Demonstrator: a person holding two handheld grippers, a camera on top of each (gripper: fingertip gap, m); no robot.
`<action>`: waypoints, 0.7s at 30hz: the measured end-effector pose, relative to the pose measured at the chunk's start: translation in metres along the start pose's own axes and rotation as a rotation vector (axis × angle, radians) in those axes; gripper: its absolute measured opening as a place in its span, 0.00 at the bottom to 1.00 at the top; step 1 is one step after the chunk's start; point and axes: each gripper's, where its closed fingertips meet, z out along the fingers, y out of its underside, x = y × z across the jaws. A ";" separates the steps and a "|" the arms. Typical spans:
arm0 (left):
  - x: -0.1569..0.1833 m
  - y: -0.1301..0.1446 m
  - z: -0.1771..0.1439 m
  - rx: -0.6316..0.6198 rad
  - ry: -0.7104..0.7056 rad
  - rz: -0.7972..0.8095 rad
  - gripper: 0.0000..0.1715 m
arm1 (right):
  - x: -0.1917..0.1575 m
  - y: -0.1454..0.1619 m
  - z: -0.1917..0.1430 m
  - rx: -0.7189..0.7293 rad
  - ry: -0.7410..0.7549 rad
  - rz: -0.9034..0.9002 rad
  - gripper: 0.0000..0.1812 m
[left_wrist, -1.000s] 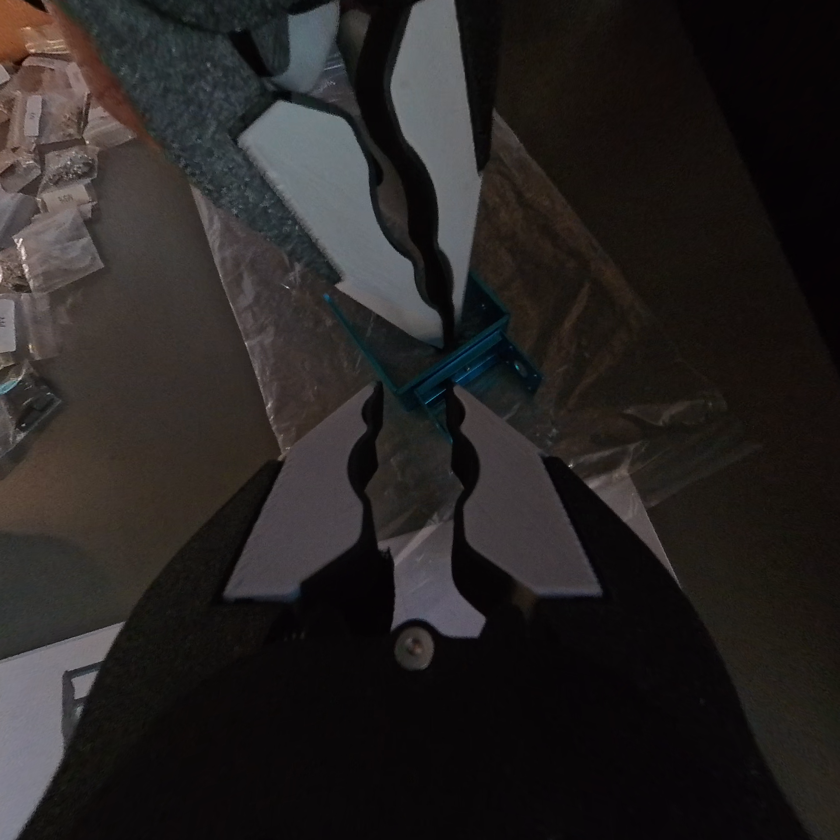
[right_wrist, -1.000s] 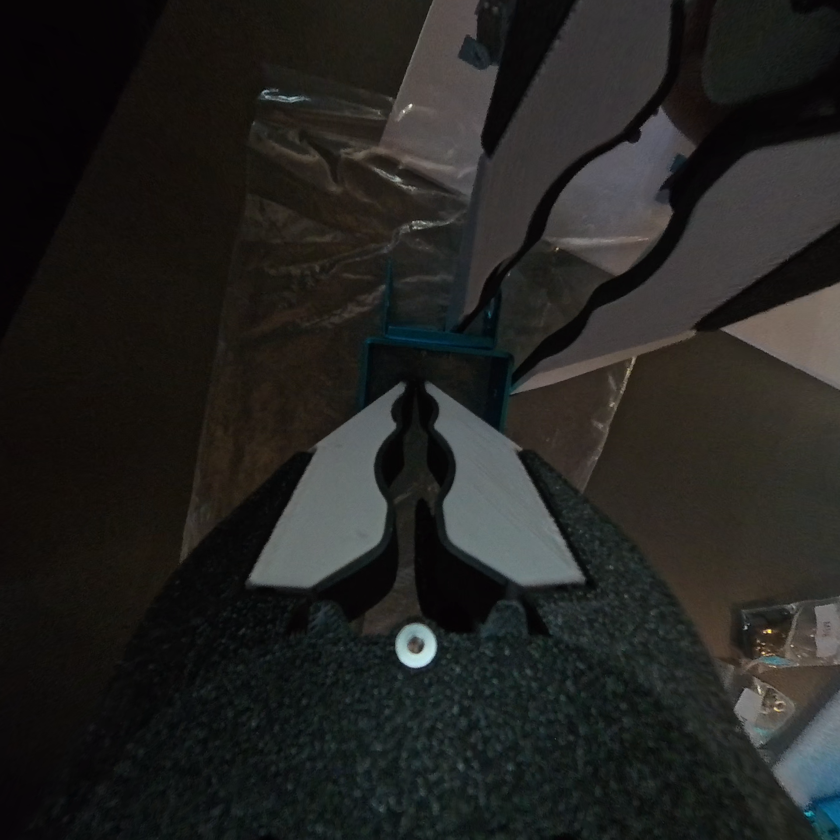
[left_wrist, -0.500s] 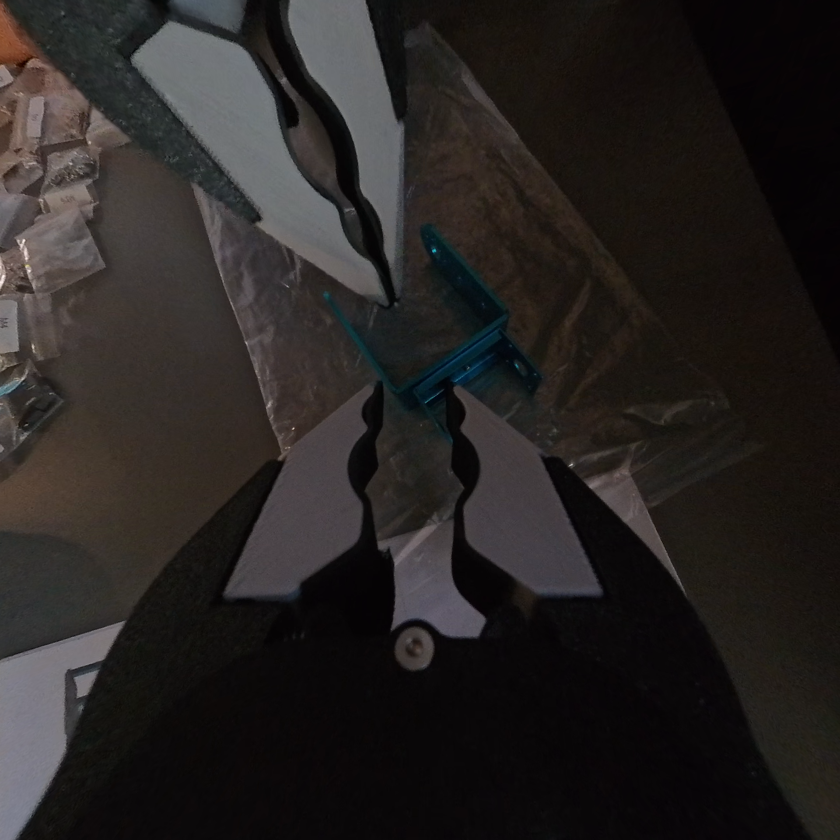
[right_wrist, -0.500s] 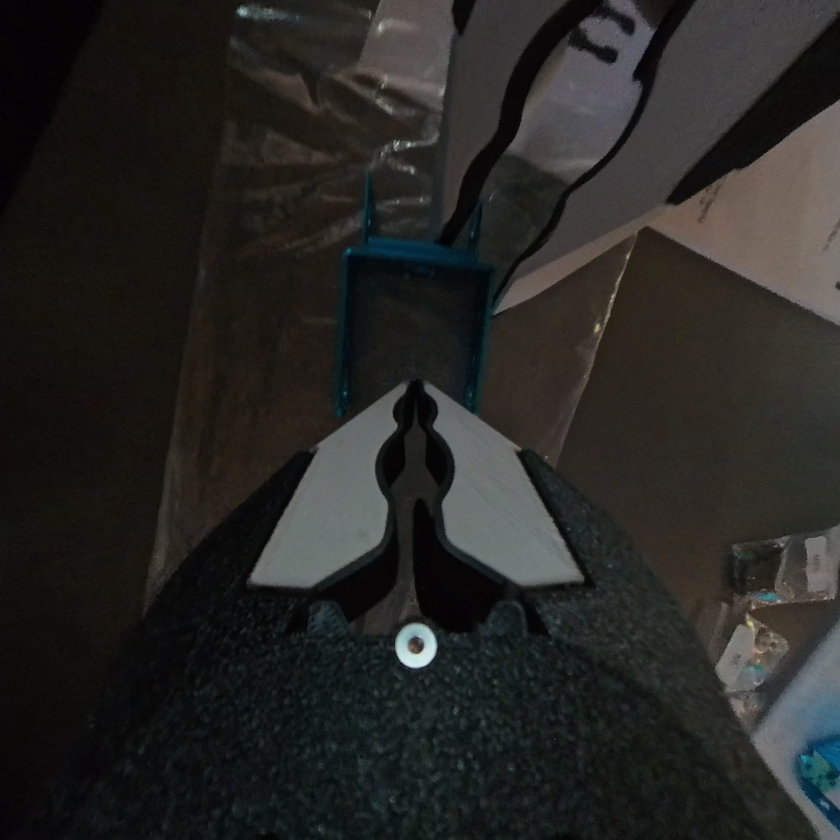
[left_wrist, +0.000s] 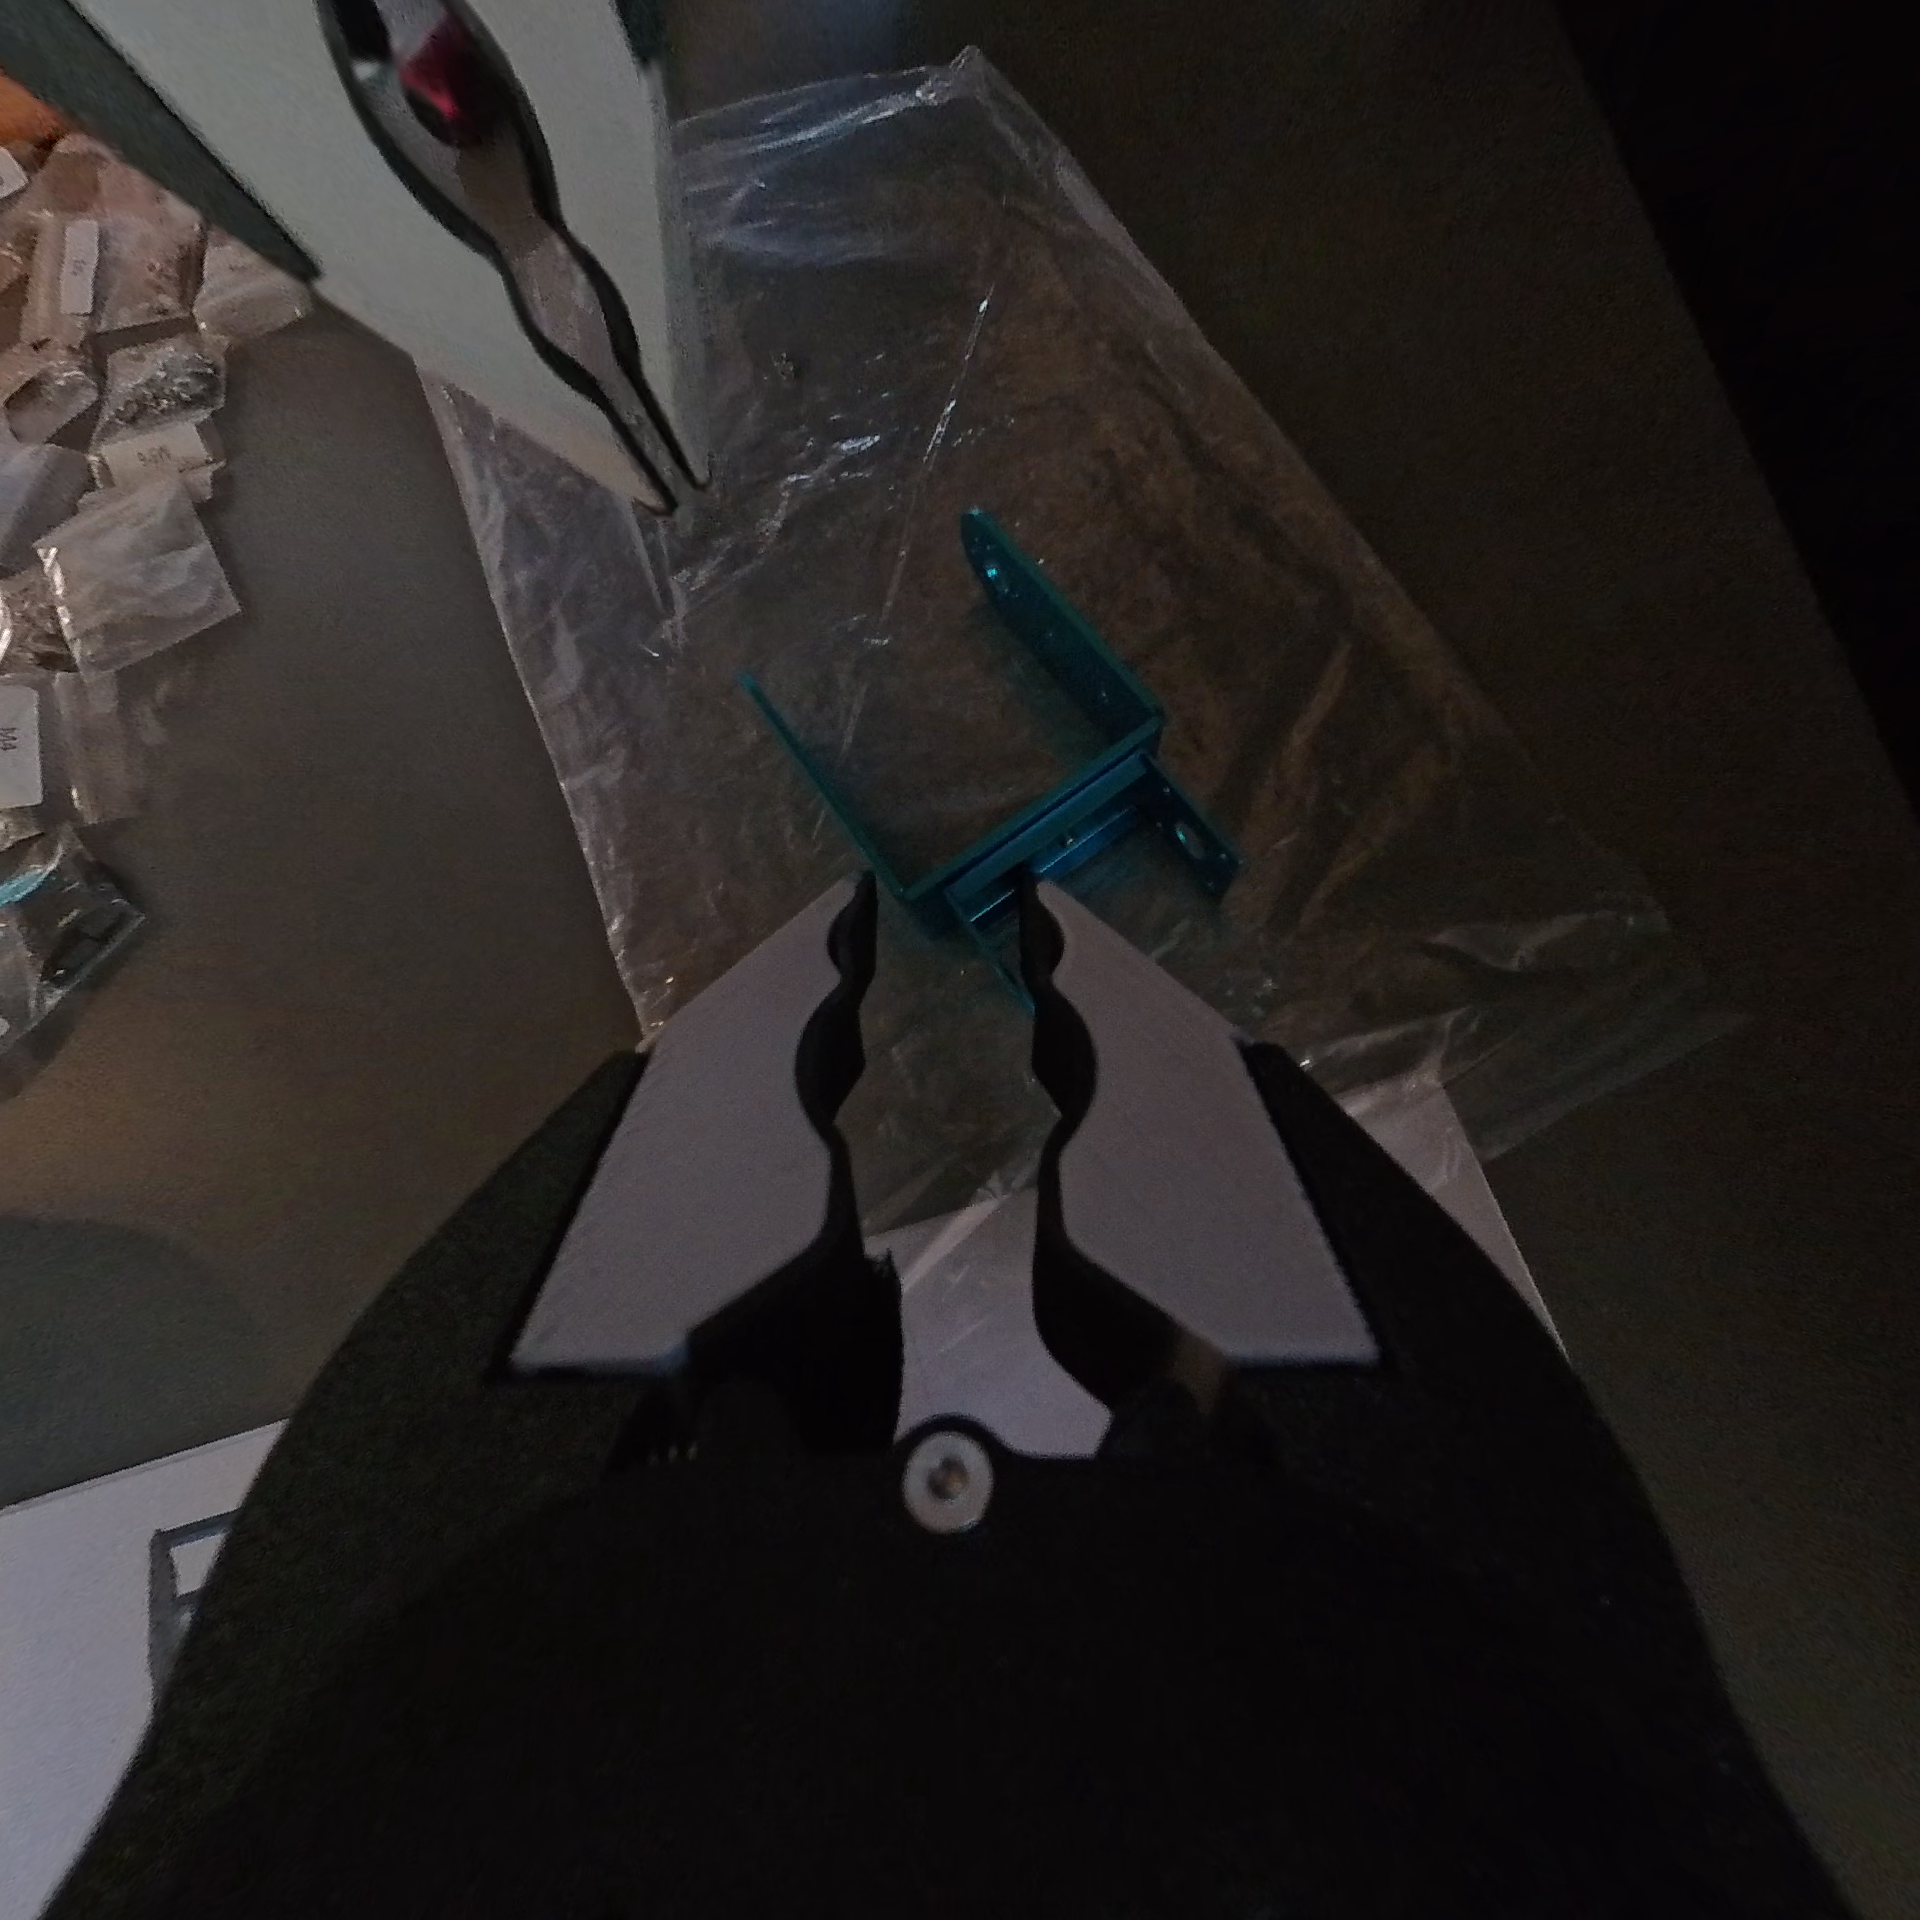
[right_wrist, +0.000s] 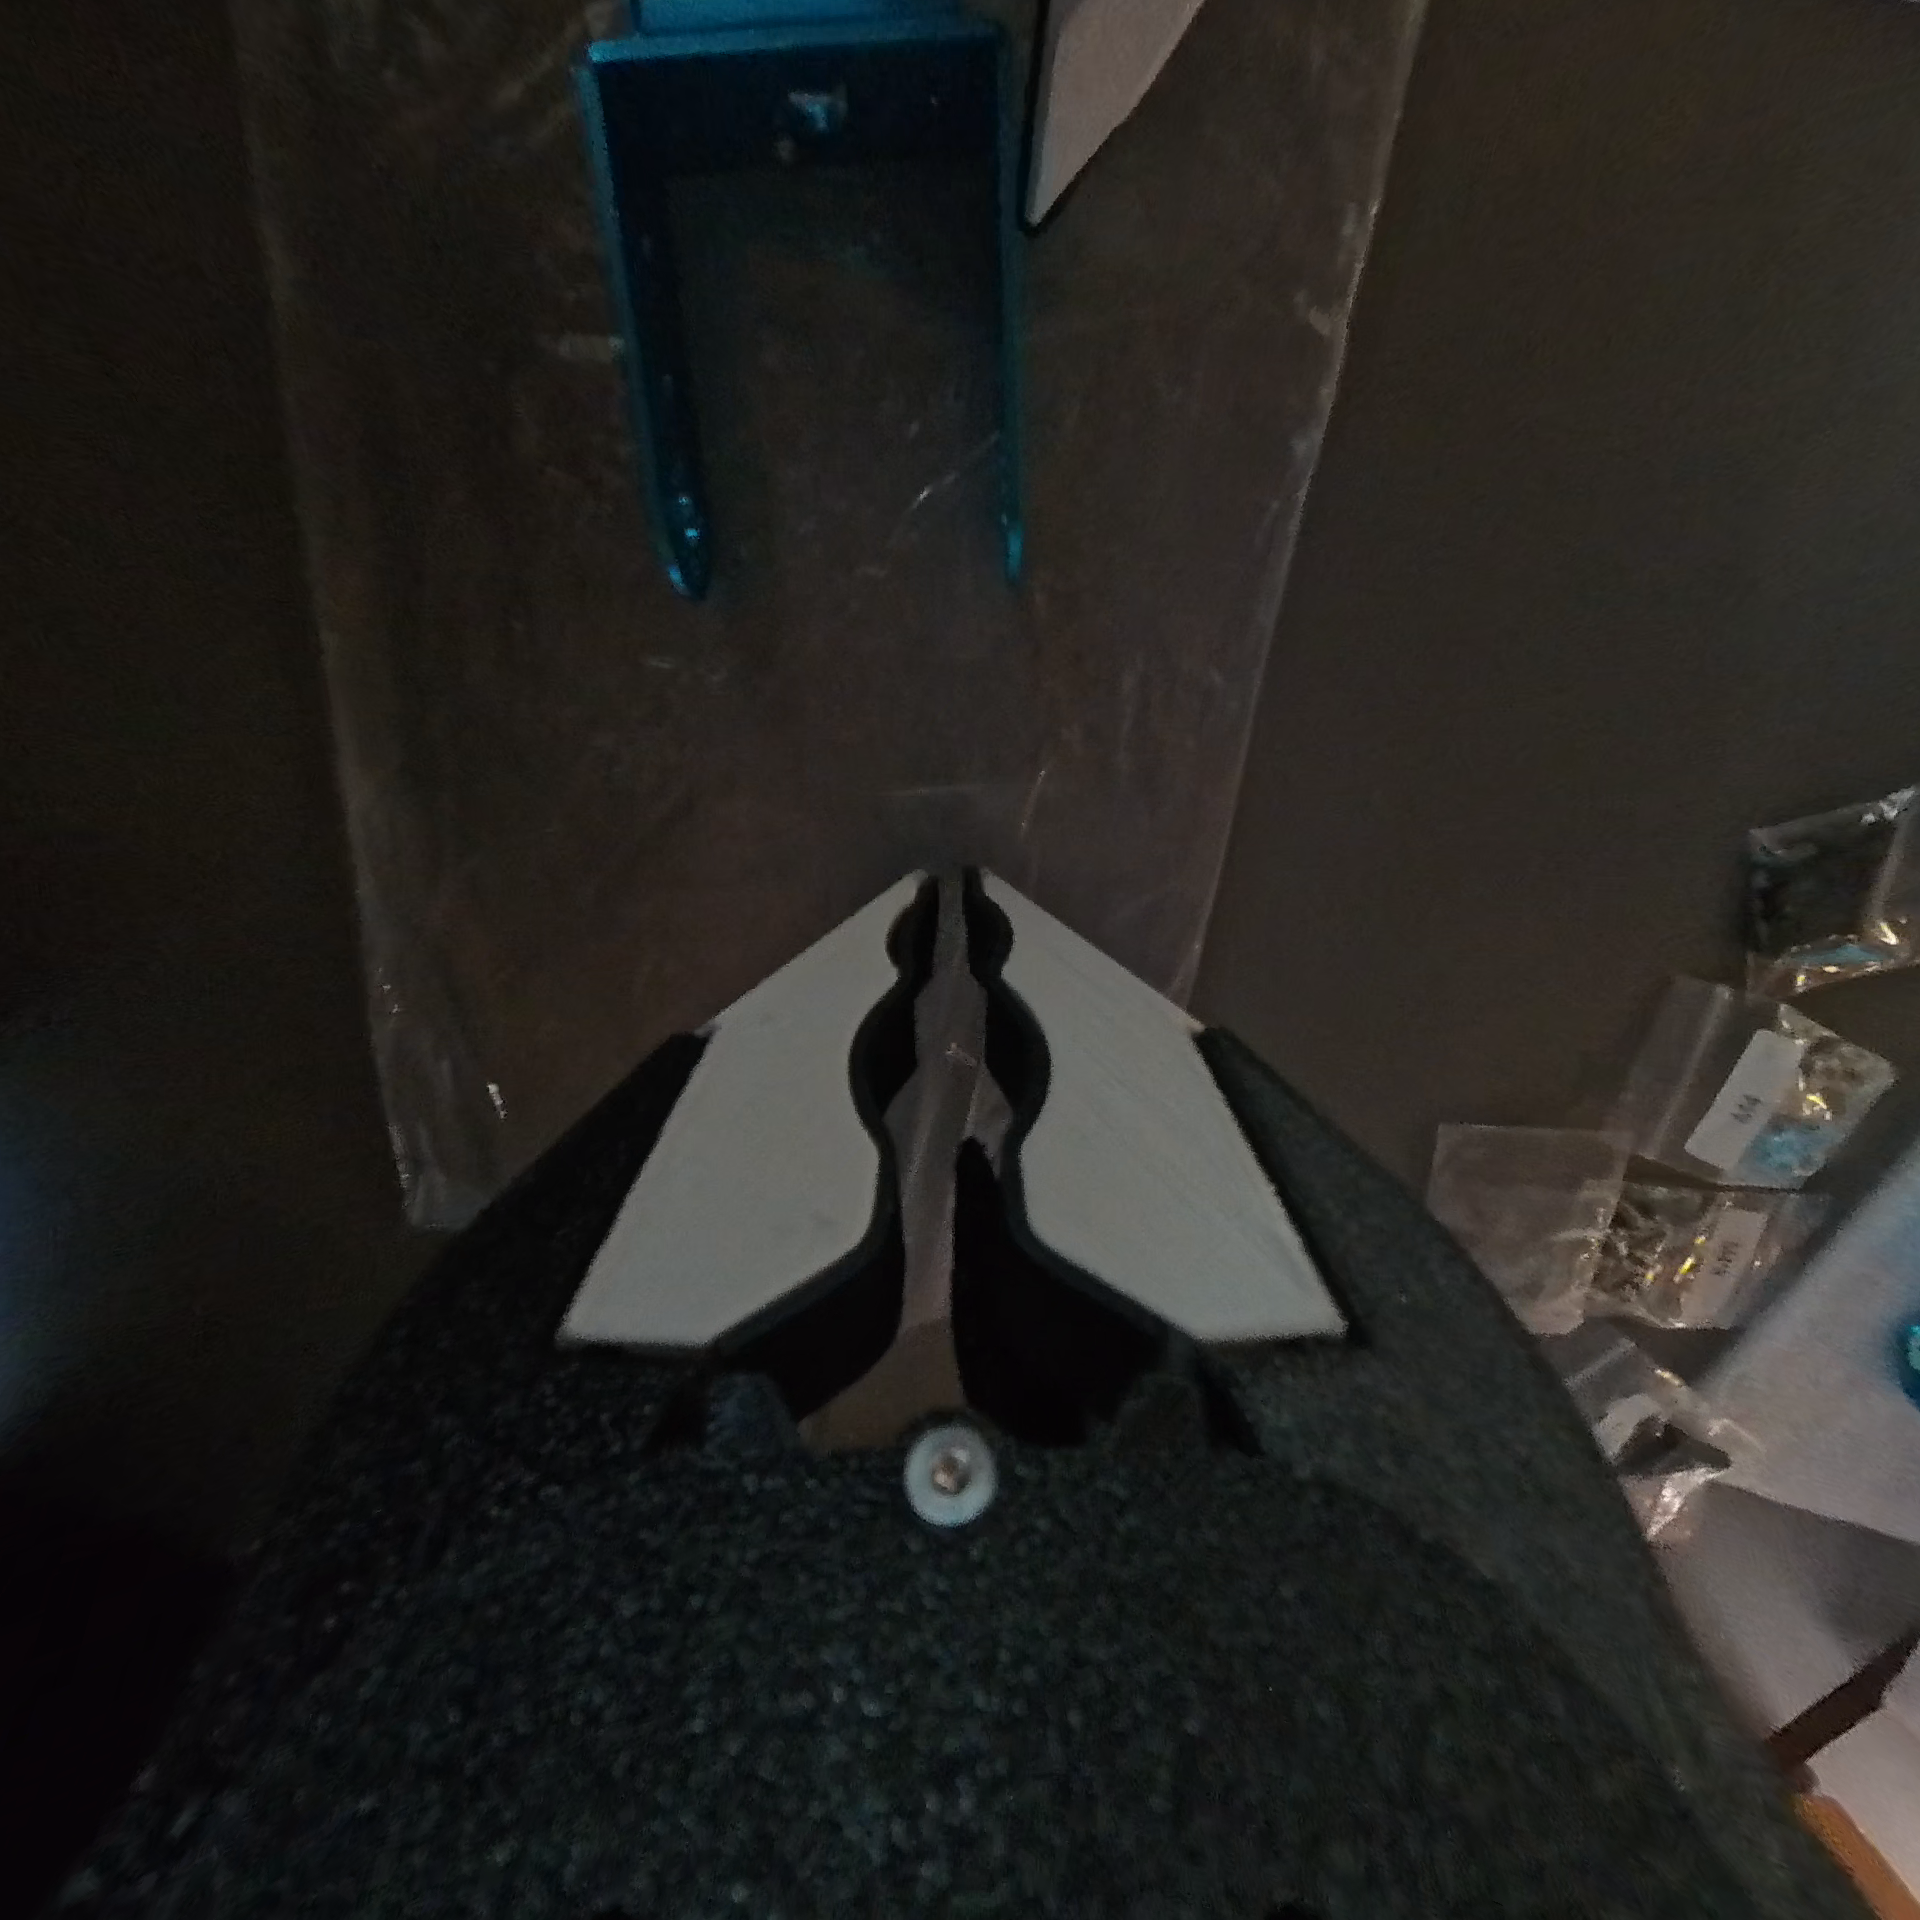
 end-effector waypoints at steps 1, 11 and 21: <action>0.000 0.000 0.000 0.000 0.000 0.000 0.15 | -0.003 -0.001 -0.002 0.005 -0.011 0.007 0.03; 0.000 0.000 0.000 -0.001 0.000 0.002 0.15 | -0.008 0.019 0.003 -0.103 -0.030 0.066 0.04; 0.000 0.000 0.000 -0.002 -0.002 0.005 0.15 | -0.008 0.009 0.008 -0.108 0.002 0.013 0.04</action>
